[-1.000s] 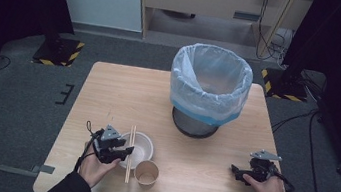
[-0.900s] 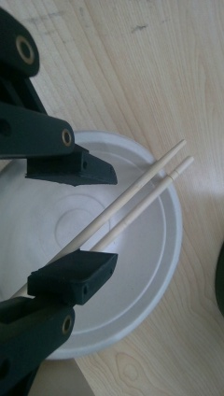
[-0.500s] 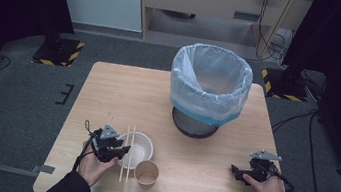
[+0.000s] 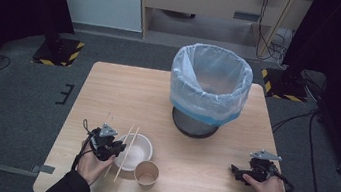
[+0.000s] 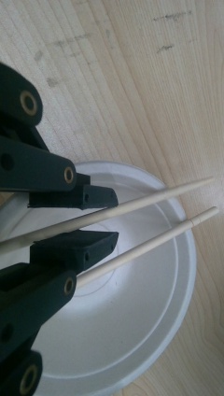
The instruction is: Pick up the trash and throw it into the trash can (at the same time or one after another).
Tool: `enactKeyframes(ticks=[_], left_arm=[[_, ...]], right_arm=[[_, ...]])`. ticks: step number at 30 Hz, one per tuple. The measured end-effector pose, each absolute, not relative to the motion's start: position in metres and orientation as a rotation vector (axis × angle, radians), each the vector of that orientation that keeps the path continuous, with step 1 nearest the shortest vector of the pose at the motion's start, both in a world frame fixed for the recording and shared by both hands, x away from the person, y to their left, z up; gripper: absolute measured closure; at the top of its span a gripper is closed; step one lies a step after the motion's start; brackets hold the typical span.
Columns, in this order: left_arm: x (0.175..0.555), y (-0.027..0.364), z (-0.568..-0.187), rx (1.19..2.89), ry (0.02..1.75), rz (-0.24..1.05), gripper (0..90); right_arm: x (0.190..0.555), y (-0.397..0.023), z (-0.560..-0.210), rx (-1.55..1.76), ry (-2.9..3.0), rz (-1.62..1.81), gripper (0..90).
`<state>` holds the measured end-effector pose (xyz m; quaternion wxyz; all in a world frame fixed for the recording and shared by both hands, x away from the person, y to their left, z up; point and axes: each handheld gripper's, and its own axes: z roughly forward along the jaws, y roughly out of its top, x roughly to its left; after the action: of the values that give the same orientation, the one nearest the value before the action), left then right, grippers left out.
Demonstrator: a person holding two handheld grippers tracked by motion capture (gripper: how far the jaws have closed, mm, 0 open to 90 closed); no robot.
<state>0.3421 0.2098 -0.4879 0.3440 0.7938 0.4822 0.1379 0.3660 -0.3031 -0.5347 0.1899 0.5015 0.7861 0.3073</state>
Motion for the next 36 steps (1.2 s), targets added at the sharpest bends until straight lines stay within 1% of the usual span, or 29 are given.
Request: enactKeyframes(ticks=[10, 25, 36], left_arm=[[0.342, 0.209, -0.488, 2.076, 1.248, 0.344, 84.1], [0.341, 0.211, -0.484, 2.061, 1.238, 0.349, 85.0], [0.339, 0.217, -0.472, 1.981, 1.204, 0.379, 84.9]], right_arm=[[0.366, -0.303, -0.535, 1.409, 2.209, 0.864, 2.9], [0.366, -0.303, -0.535, 1.404, 2.210, 0.867, 2.9], [0.366, -0.303, -0.535, 1.402, 2.208, 0.871, 2.9]])
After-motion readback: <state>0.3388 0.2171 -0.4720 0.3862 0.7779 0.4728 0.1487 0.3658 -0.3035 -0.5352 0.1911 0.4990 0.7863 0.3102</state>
